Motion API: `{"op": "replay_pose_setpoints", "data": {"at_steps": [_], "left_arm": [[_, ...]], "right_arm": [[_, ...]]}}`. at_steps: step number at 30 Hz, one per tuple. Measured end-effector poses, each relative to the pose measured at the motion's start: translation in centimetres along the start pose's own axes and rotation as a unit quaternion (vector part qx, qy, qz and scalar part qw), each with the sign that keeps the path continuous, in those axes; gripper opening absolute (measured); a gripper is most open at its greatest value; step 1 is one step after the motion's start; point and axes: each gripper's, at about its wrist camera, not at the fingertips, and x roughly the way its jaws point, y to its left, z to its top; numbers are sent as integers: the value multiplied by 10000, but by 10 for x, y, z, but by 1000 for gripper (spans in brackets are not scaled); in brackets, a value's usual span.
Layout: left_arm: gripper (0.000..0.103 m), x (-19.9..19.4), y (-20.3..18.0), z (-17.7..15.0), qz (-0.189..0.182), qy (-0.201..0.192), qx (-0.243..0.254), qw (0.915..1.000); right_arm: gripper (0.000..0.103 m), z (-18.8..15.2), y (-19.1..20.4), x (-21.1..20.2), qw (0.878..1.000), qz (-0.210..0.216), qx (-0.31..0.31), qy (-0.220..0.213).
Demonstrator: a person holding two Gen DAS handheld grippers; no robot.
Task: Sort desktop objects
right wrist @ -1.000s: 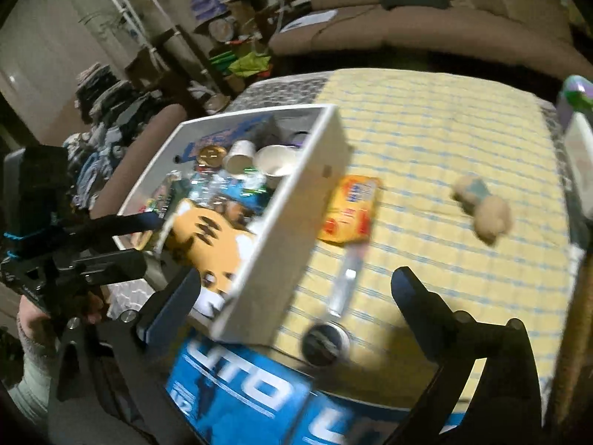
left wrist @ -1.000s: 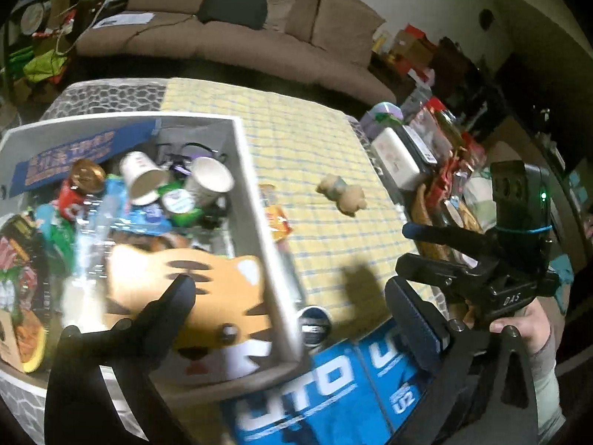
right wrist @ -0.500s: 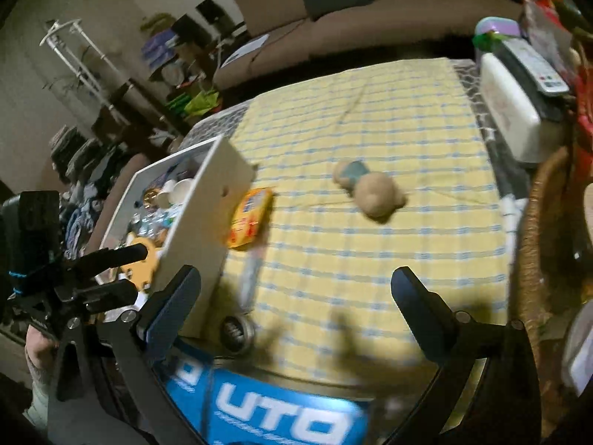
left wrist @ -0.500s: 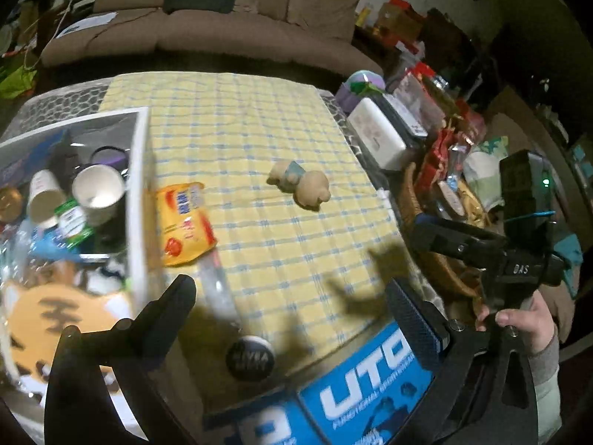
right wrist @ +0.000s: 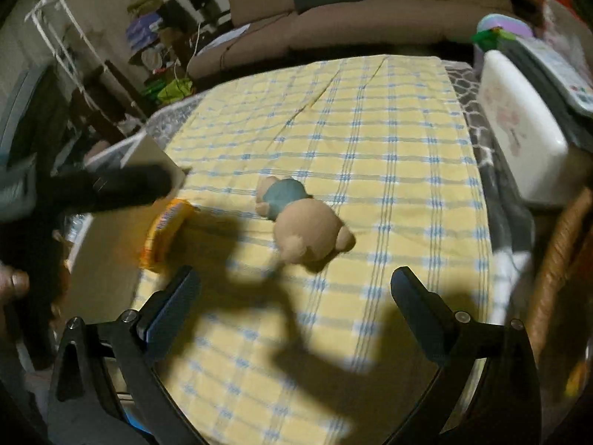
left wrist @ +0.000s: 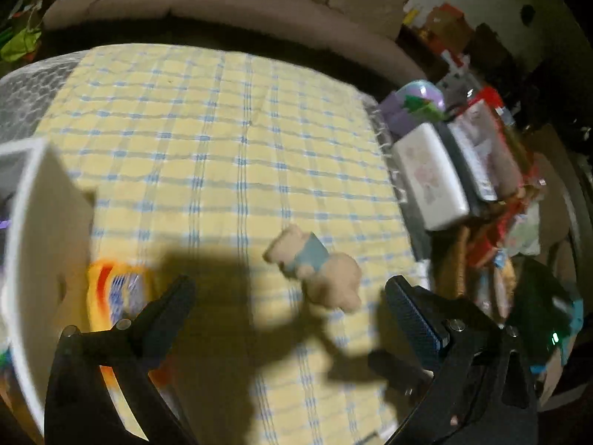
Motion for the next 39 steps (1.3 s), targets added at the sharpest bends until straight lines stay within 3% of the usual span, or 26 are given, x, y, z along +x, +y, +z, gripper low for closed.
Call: {"op": "replay_pose_setpoints", "data": {"at_steps": [5, 8, 9, 11, 13, 15, 18, 20, 26, 31, 34, 36, 39], "left_arm": [[103, 43, 10, 11, -24, 268, -139, 9995], [103, 59, 12, 13, -154, 325, -160, 9992], [103, 63, 10, 13, -259, 322, -112, 9991], [102, 70, 5, 12, -342, 360, 38, 9988], [91, 78, -2, 9, -442, 486, 162, 9977], [88, 83, -10, 5, -644, 620, 258, 9957], [88, 83, -16, -2, -585, 668, 427, 9951], [88, 79, -14, -7, -730, 721, 268, 9944], [88, 45, -30, -38, -1012, 705, 279, 9920], [88, 19, -45, -68, -1015, 712, 505, 9910], [88, 4, -54, -85, -1254, 736, 562, 9878], [88, -6, -62, -94, -1163, 671, 770, 9880], [88, -27, -73, -106, -585, 291, 1273, 9897]], "right_arm": [[100, 3, 1, 29, 9991, -157, -382, 129], [83, 5, 0, 43, 9985, -179, -493, 175], [71, 5, -1, 47, 9984, -188, -491, 191], [66, 4, -4, 52, 9988, -95, -448, 163], [62, 3, -7, 52, 9993, 72, -361, 98], [62, 1, -8, 52, 9994, 123, -306, 86], [61, -2, -12, 46, 9993, 352, -64, 50], [61, -5, -15, 38, 9988, 491, 89, 26], [61, -21, -6, 7, 9988, 482, 24, -19], [59, -39, 2, -15, 9985, 544, 45, 9], [59, -53, 11, -24, 9976, 694, 76, 39], [59, -60, 18, -28, 9974, 719, 64, 35], [59, -69, 31, -36, 9985, 541, -36, 12]]}}
